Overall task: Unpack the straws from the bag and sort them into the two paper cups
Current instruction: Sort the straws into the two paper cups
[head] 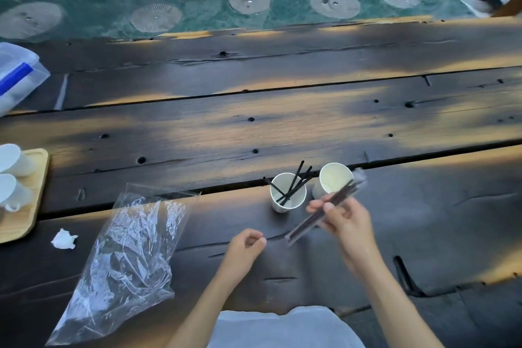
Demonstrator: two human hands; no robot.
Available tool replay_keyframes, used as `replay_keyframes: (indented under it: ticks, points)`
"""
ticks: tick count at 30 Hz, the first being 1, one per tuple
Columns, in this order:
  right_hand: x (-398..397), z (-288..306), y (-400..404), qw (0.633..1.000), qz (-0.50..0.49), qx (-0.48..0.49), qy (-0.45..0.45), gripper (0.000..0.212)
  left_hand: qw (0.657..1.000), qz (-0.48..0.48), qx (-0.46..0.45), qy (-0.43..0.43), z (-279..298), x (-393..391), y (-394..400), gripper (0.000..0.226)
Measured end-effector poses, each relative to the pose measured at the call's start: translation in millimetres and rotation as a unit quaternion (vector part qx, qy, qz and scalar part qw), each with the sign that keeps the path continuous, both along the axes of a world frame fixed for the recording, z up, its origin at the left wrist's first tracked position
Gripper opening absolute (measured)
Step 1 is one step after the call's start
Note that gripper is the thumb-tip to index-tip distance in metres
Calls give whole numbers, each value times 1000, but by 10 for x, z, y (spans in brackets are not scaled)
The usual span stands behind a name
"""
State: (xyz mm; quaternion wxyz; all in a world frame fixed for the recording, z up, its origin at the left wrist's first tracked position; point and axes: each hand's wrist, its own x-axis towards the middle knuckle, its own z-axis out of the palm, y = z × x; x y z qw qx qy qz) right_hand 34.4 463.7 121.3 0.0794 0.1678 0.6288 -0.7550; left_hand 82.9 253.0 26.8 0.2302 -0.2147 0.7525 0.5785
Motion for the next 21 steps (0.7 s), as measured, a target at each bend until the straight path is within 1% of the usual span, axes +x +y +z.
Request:
replay_keyframes:
  ticks: [2,5,8,10,12,13,15,19,21]
  points:
    - [-77,115,219,996,-82,28,37,17,991,-63,-114,30,-120,2,-57,24]
    - [-253,227,476,978,-180,48,95,20,969,-136,-202,39,-261,16,-118,31]
    - [-468,211,593,965,-219,69,124,19,924,-207,-312,74,-343,51,-157,39]
    - [-606,142,598,964,-223,75,124,19,899,-233,-361,83,-379,80,-183,53]
    - [-716,50,578,966,-215,82,116,20,891,-244,-377,62,-420,92,-206,68]
    - [-764,-2,564,967,-211,87,110,20,891,-246,-379,47,-443,90,-216,71]
    - [-832,-96,539,969,-202,99,100,20,891,-246,-381,33,-487,85,-226,74]
    - [-882,-228,480,973,-170,131,80,21,883,-251,-395,35,-526,98,-218,76]
    - [-896,-280,465,975,-159,144,66,18,878,-256,-403,33,-540,103,-212,79]
